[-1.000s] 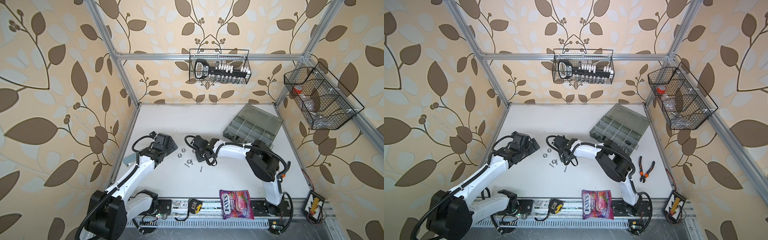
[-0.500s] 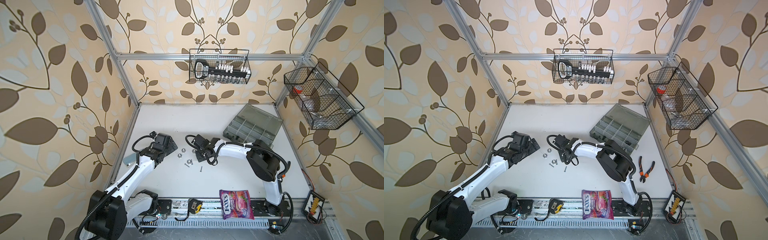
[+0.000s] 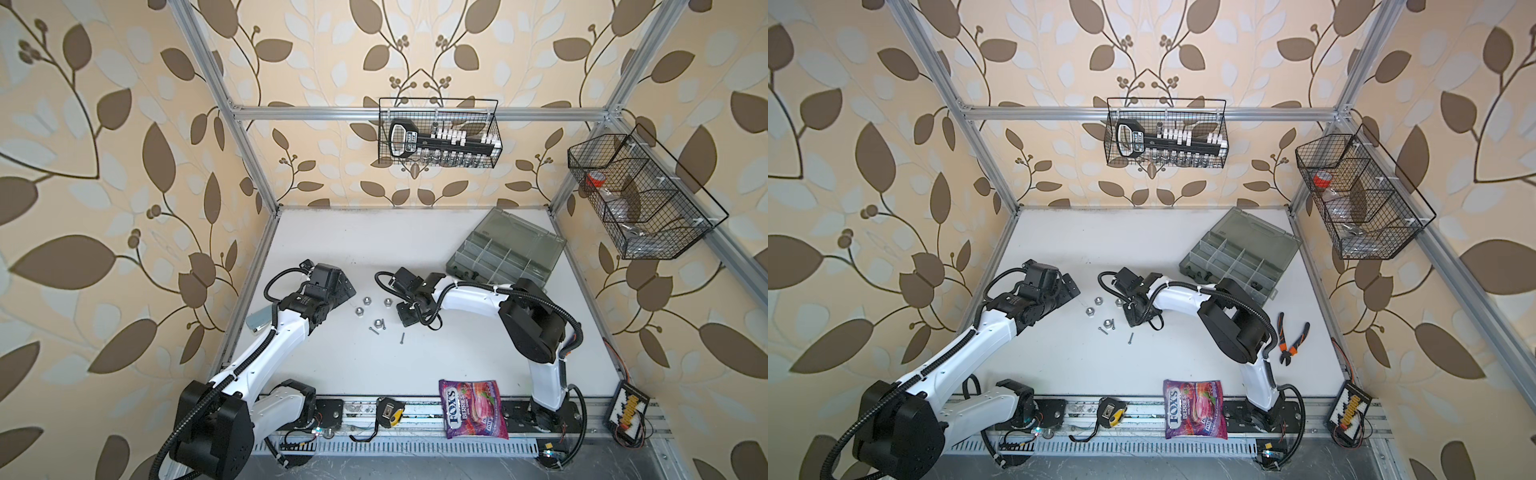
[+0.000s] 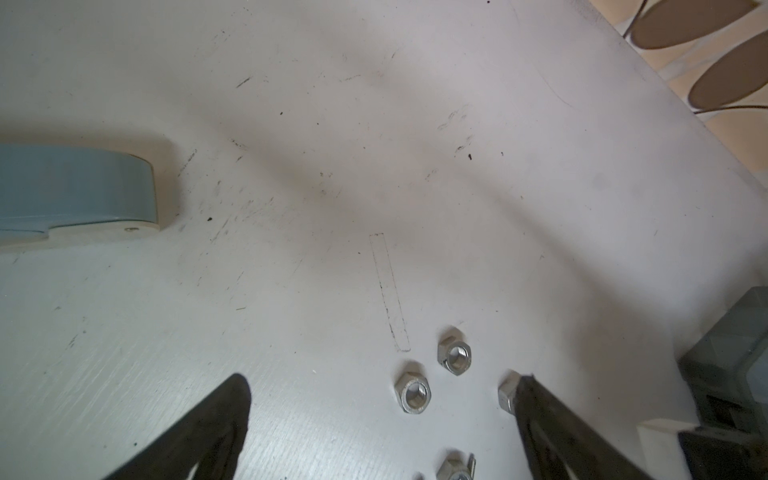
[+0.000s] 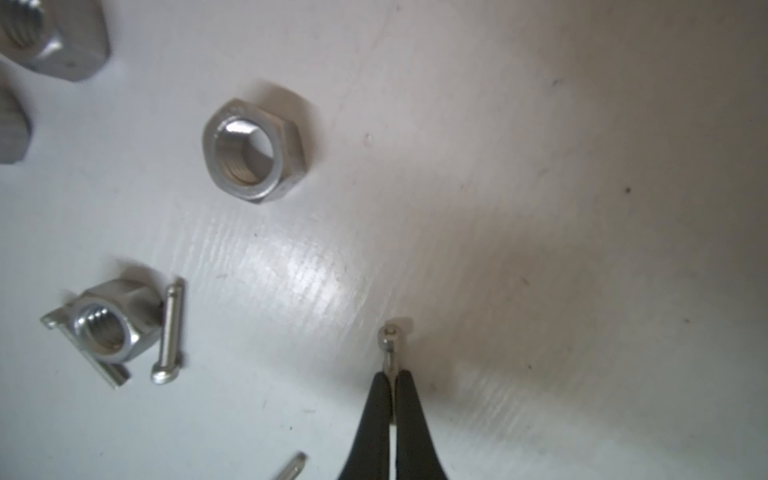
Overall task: Sort the screws and nuts into containers
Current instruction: 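Lift the silver screw with the right gripper, then carry the silver screw with the right gripper over the grey box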
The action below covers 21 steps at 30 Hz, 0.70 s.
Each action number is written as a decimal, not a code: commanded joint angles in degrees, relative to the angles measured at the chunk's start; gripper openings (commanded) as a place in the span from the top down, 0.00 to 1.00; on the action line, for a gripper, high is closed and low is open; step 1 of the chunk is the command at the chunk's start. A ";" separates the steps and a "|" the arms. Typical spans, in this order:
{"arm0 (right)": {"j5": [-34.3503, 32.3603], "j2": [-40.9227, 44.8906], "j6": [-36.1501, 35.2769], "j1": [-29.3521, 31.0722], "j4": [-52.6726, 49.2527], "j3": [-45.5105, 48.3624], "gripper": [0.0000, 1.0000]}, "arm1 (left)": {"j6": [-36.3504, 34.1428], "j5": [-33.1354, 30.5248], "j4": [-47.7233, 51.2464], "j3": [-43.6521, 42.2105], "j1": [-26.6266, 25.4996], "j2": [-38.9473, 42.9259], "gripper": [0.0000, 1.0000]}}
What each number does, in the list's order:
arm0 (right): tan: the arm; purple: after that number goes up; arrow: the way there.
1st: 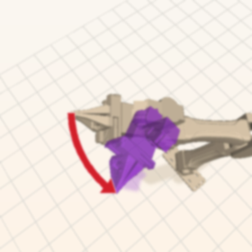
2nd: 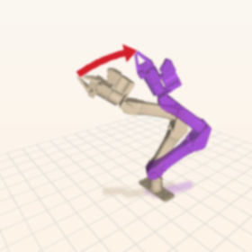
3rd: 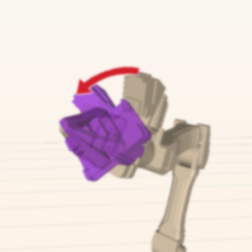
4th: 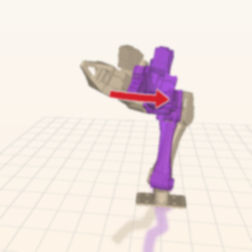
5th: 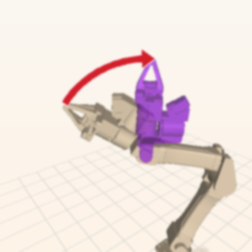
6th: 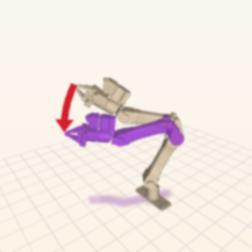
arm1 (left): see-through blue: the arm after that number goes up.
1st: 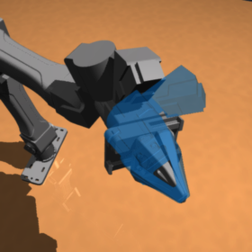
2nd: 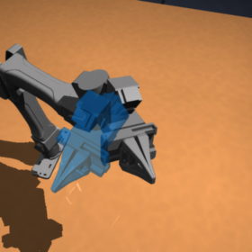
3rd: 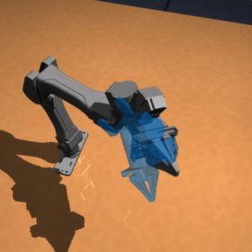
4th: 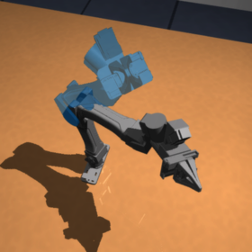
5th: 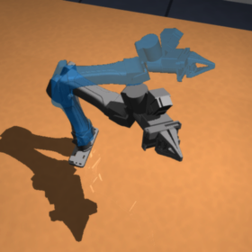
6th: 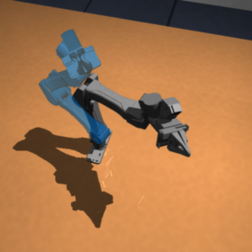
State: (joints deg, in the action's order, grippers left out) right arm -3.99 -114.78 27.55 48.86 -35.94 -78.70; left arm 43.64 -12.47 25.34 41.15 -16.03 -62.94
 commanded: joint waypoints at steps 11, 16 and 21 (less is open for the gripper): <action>-2.74 9.22 -1.27 -4.81 -3.27 2.71 1.00 | -1.01 0.40 -1.57 2.36 0.39 -2.16 0.01; -5.33 13.53 -1.65 -8.92 -3.45 4.41 1.00 | -1.01 1.84 -2.04 2.79 0.39 -3.57 0.01; -8.40 18.17 -2.52 -16.63 -3.32 6.99 1.00 | -1.17 2.87 -2.22 3.25 0.39 -4.38 0.01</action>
State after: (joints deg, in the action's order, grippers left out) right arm -8.71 -99.26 26.13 35.38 -38.02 -73.41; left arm 43.55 -10.37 24.01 41.87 -16.03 -67.24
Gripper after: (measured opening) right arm 0.048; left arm 0.989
